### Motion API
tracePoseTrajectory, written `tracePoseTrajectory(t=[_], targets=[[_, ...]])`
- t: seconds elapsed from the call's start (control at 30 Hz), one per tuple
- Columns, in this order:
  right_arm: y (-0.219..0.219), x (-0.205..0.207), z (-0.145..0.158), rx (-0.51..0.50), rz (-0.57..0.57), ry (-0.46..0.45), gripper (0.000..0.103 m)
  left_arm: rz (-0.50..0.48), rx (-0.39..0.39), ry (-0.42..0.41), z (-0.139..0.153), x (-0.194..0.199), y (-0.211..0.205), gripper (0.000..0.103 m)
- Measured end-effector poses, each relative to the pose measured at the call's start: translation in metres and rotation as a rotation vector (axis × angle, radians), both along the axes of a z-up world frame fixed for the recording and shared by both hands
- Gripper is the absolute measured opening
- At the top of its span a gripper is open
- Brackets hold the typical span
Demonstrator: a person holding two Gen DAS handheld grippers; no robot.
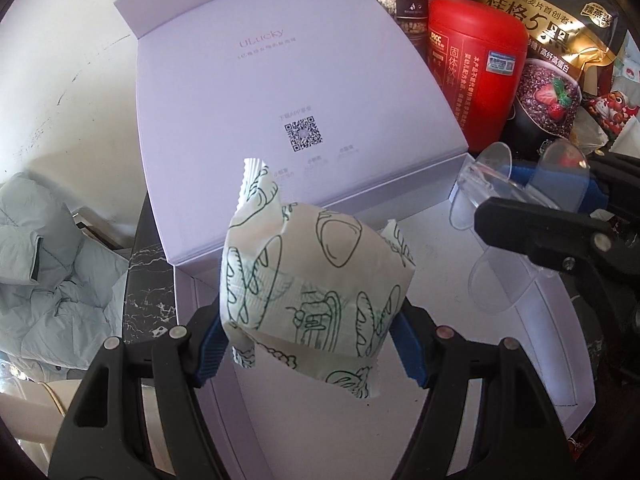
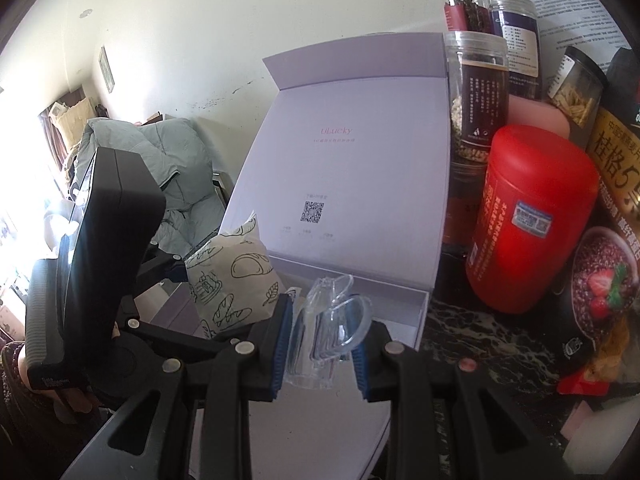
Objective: Organize objects
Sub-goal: 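Carry the bread bag in left tool and plastic piece in right tool over the lavender box, then lower and release the bread bag with left tool while right tool releases the plastic piece into the box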
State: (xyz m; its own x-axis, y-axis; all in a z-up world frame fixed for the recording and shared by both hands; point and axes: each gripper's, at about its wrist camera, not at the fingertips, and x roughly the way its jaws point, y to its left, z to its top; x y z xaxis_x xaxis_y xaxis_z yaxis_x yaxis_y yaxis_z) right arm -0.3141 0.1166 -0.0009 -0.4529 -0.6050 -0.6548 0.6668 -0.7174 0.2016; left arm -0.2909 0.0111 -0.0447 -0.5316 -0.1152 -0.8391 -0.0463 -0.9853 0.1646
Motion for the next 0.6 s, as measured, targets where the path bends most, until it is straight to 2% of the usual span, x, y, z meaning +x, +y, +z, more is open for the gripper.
tracePoseTrajectory(t=[0.23,0.6], targets=[[-0.007,-0.003,-0.013,0.017,0.010,-0.030,0.027,0.034,0.024,-0.045,-0.010,-0.005,-0.006,0.070],[-0.011,-0.013,-0.023,0.031,-0.005,-0.059,0.027,0.035,0.039,-0.093,-0.022,-0.005,0.000,0.070]])
